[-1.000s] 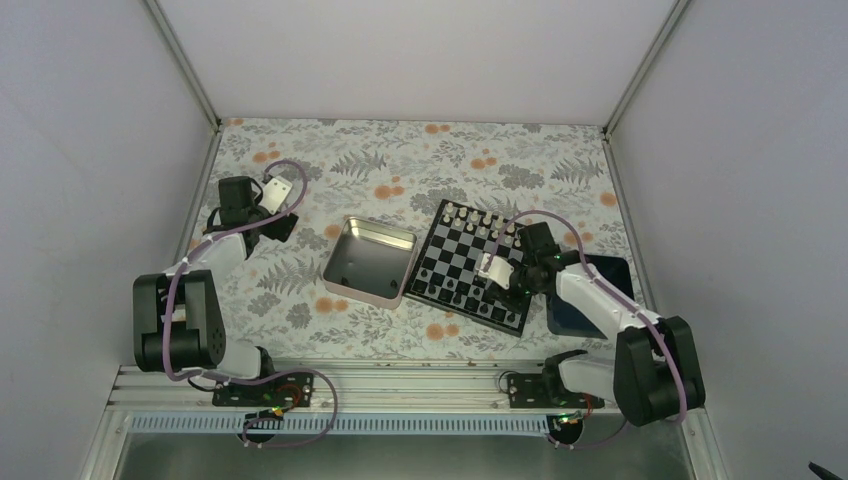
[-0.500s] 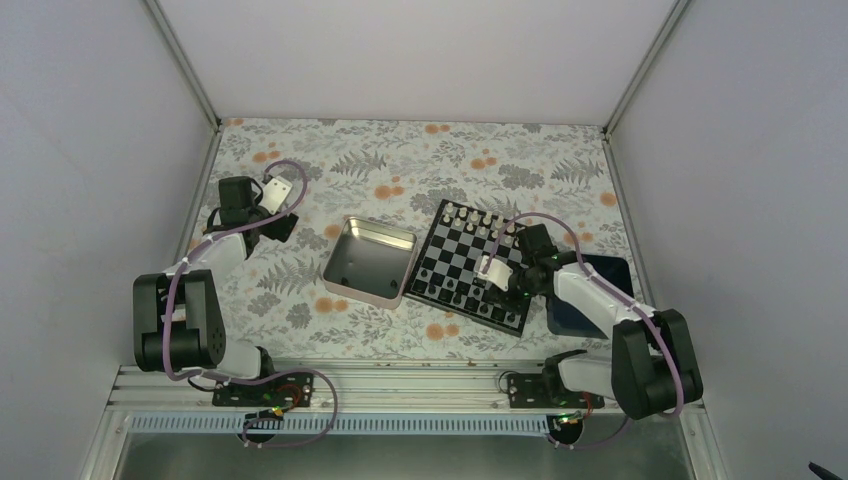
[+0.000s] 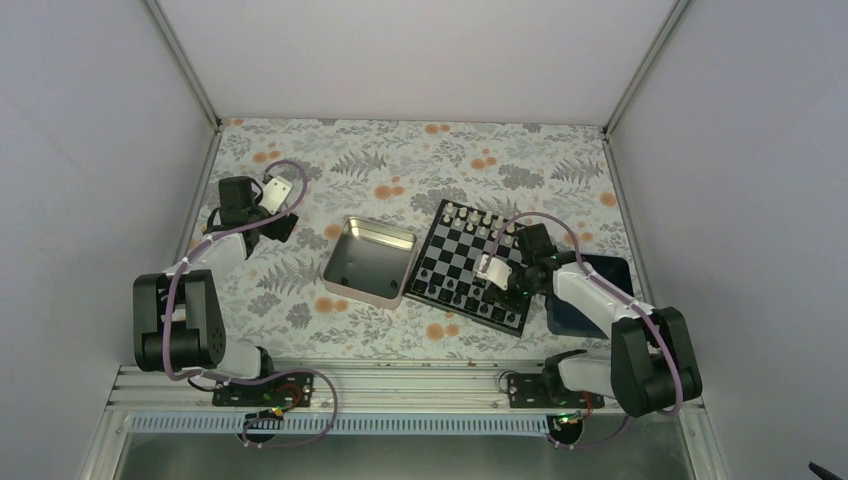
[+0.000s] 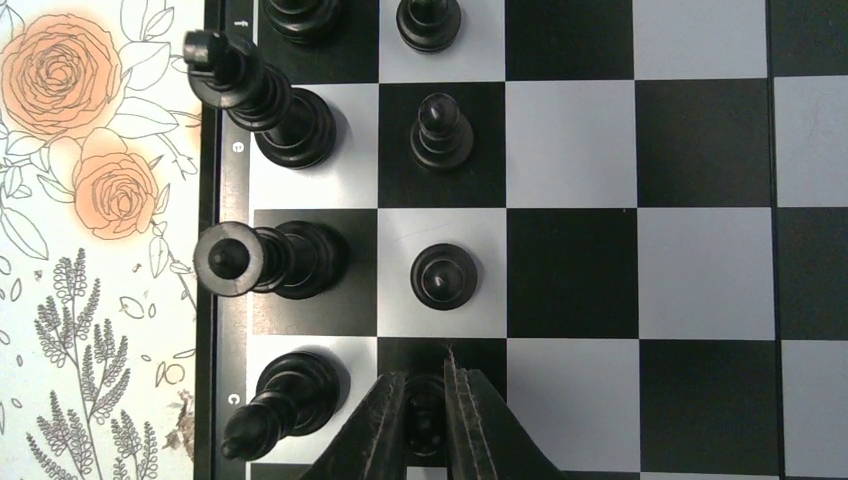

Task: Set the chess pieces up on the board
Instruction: Place the chess piece on the chessboard.

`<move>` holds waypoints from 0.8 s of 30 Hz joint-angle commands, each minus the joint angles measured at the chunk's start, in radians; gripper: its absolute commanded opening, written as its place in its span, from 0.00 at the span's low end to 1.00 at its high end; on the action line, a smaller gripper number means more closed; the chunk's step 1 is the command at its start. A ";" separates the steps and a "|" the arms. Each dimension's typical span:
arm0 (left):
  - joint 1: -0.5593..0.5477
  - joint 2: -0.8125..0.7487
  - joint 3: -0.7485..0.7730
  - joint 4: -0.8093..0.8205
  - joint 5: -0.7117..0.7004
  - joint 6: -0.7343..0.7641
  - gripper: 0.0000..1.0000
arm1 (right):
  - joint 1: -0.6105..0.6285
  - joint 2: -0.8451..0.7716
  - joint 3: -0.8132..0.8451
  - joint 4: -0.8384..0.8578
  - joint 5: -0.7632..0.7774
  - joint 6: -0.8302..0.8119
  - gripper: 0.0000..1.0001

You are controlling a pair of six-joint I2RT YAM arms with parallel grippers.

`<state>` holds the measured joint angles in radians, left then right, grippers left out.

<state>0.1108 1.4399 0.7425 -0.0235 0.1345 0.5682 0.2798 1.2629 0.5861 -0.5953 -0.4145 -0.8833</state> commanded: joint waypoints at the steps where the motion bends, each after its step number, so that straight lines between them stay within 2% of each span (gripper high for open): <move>1: 0.006 0.001 0.012 0.014 0.010 0.004 1.00 | -0.006 -0.003 0.000 0.002 0.011 -0.013 0.13; 12: 0.006 -0.001 0.011 0.014 0.014 0.005 1.00 | -0.007 -0.081 0.058 -0.075 0.027 -0.004 0.28; 19: 0.007 -0.008 0.011 0.011 0.021 0.005 1.00 | -0.006 -0.135 0.190 -0.186 0.034 0.000 0.34; 24: 0.006 -0.020 0.014 0.007 0.030 0.004 1.00 | 0.017 -0.087 0.335 -0.223 0.017 0.012 0.40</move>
<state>0.1108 1.4399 0.7425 -0.0238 0.1360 0.5682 0.2802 1.1465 0.8169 -0.7715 -0.3809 -0.8852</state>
